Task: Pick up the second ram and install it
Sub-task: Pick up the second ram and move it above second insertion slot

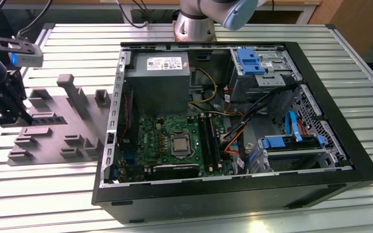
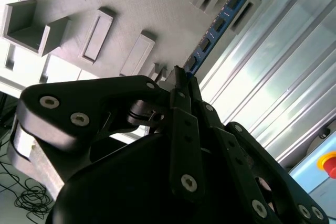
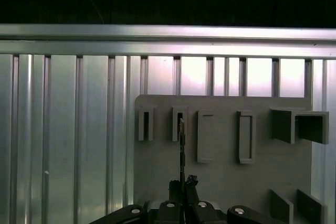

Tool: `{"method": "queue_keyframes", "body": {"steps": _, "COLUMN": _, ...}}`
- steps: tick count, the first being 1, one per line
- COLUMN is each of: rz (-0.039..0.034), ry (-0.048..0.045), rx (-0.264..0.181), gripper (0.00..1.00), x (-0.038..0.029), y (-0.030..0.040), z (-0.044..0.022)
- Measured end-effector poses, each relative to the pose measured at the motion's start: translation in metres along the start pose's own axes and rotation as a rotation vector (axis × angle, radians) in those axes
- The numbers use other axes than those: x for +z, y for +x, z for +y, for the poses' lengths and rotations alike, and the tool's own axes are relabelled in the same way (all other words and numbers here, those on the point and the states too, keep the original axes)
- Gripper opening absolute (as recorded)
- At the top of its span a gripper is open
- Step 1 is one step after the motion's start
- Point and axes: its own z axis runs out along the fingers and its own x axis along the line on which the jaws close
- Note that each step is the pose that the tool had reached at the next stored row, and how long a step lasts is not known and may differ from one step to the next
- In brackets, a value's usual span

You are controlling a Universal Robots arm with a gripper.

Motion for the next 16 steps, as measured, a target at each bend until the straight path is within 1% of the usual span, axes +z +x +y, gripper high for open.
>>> {"method": "queue_keyframes", "body": {"steps": 16, "rz": -0.0001, "ry": 0.0001, "rx": 0.000, "gripper": 0.14, "x": -0.0054, "y": 0.0000, "z": -0.0001}}
